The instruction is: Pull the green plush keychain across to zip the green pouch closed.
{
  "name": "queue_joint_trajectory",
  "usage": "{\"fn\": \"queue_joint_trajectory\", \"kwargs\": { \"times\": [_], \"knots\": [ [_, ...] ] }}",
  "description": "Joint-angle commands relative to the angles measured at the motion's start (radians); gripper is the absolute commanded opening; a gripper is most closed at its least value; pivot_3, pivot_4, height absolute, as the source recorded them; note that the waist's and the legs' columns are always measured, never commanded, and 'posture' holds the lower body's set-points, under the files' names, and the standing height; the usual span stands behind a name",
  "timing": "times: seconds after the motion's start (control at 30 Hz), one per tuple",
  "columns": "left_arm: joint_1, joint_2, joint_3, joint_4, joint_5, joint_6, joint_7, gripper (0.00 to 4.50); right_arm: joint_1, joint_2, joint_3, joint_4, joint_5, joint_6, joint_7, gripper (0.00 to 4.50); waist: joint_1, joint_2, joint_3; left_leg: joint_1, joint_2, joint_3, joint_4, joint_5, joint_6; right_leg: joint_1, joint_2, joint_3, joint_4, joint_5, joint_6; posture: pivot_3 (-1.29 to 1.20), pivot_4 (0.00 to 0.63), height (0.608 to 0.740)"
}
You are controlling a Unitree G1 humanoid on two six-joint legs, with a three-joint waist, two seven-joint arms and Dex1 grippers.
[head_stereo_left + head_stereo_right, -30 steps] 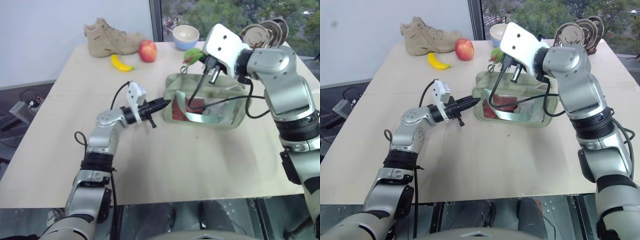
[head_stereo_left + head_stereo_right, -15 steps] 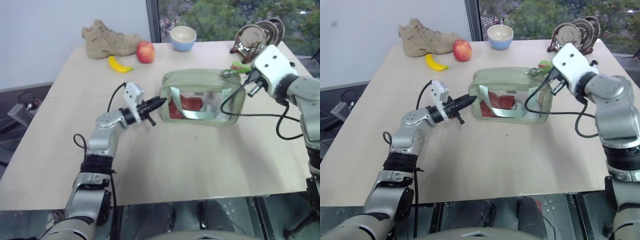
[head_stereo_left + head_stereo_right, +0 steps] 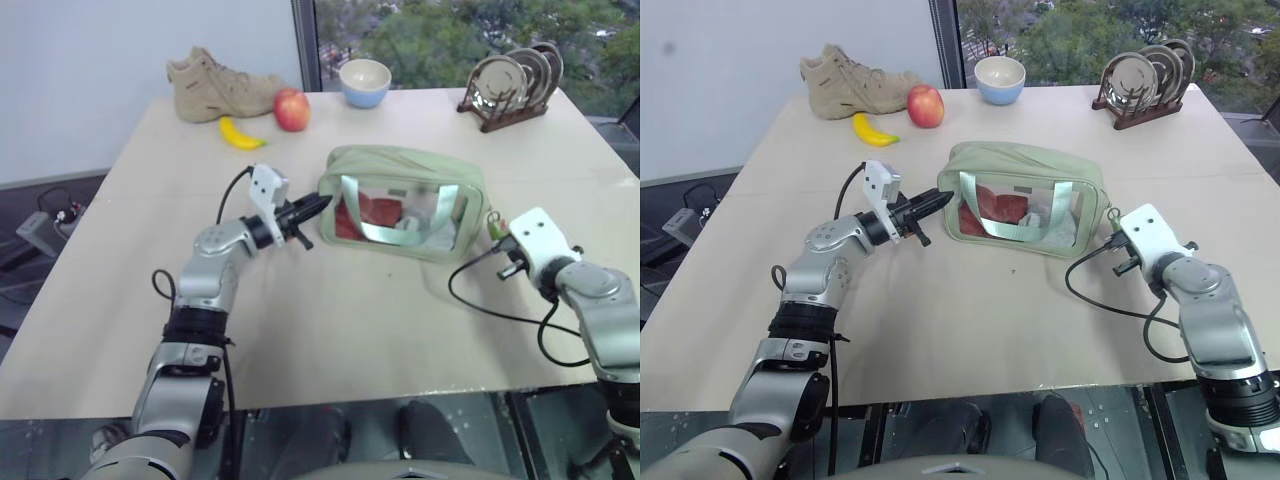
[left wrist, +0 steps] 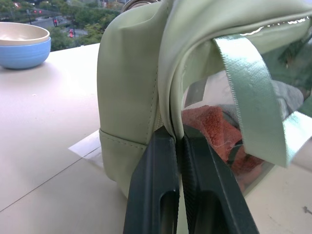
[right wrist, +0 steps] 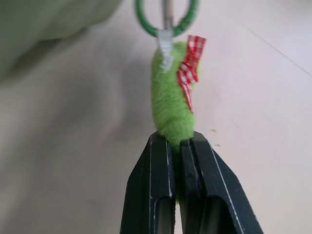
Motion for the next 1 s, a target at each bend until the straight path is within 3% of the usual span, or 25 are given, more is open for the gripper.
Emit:
{"fn": "queue_joint_trajectory", "kwargs": {
  "times": [0.03, 0.23, 0.3, 0.4, 0.53, 0.57, 0.63, 0.67, 0.83, 1.0],
  "knots": [
    [0.018, 0.003, 0.025, -0.048, -0.001, 0.032, 0.039, 0.0, 0.005, -0.006, 0.084, 0.09, -0.037, -0.044, -0.017, 0.04, 0.005, 0.0, 0.0, 0.005, 0.0, 0.0, -0.001, 0.0, 0.0, 0.004, 0.0, 0.0, -0.001, 0.0, 0.0, 0.0, 0.15, 0.74],
    [0.069, 0.012, 0.027, -0.189, -0.044, 0.112, 0.02, 0.0, -0.04, 0.005, 0.052, 0.152, -0.005, -0.158, -0.025, 0.04, 0.006, 0.0, 0.0, 0.007, 0.0, 0.0, -0.002, 0.0, 0.0, 0.007, 0.0, 0.0, -0.003, 0.0, 0.0, 0.0, 0.15, 0.74],
    [0.093, 0.028, 0.033, -0.239, -0.056, 0.13, 0.013, 0.0, -0.039, 0.013, -0.008, 0.106, 0.049, -0.162, -0.003, 0.77, 0.006, 0.0, 0.0, 0.006, 0.0, -0.001, -0.003, 0.0, 0.0, 0.007, 0.0, -0.001, -0.003, 0.0, 0.0, 0.0, 0.15, 0.74],
    [0.13, 0.053, 0.05, -0.313, -0.089, 0.169, 0.004, 1.04, 0.0, -0.007, -0.087, 0.01, 0.124, -0.157, 0.053, 2.02, 0.008, 0.001, 0.001, 0.006, 0.0, -0.001, -0.004, 0.0, 0.0, 0.006, 0.0, -0.001, -0.004, 0.0, 0.0, 0.0, 0.15, 0.74],
    [0.169, 0.096, 0.083, -0.387, -0.126, 0.214, 0.003, 2.84, 0.089, -0.04, -0.212, -0.151, 0.244, -0.112, 0.14, 3.91, 0.014, 0.001, 0.001, 0.006, 0.0, -0.002, -0.007, 0.0, 0.0, 0.006, 0.0, -0.002, -0.007, 0.0, 0.0, 0.0, 0.15, 0.74],
    [0.184, 0.11, 0.094, -0.405, -0.128, 0.213, 0.002, 3.49, 0.118, -0.045, -0.256, -0.199, 0.283, -0.095, 0.162, 4.5, 0.016, 0.001, 0.001, 0.005, 0.0, -0.003, -0.007, 0.0, 0.0, 0.006, 0.0, -0.002, -0.008, 0.0, 0.0, 0.0, 0.15, 0.74],
    [0.228, 0.148, 0.122, -0.438, -0.132, 0.204, -0.013, 4.31, 0.201, -0.063, -0.366, -0.305, 0.353, -0.078, 0.214, 4.5, 0.022, 0.001, 0.001, 0.006, 0.0, -0.003, -0.008, 0.0, 0.0, 0.006, 0.0, -0.002, -0.008, 0.0, 0.0, 0.0, 0.15, 0.74],
    [0.251, 0.163, 0.137, -0.457, -0.143, 0.205, -0.022, 4.45, 0.237, -0.059, -0.423, -0.353, 0.396, -0.058, 0.233, 4.5, 0.025, 0.002, 0.002, 0.006, 0.0, -0.003, -0.01, 0.0, 0.0, 0.006, 0.0, -0.002, -0.009, 0.0, 0.0, 0.0, 0.15, 0.74],
    [0.358, 0.253, 0.218, -0.508, -0.177, 0.231, -0.045, 4.45, 0.457, -0.033, -0.67, -0.544, 0.565, 0.014, 0.303, 4.5, 0.036, 0.003, 0.003, 0.008, 0.001, -0.003, -0.014, 0.0, 0.0, 0.007, 0.001, -0.001, -0.012, 0.0, 0.0, 0.0, 0.15, 0.74],
    [0.441, 0.339, 0.271, -0.515, -0.204, 0.259, -0.099, 4.45, 0.624, -0.021, -0.796, -0.611, 0.624, 0.015, 0.313, 4.5, 0.04, 0.004, 0.003, 0.009, 0.001, -0.002, -0.014, -0.001, 0.0, 0.009, 0.001, -0.001, -0.013, 0.0, 0.0, 0.0, 0.15, 0.74]
  ]
}}
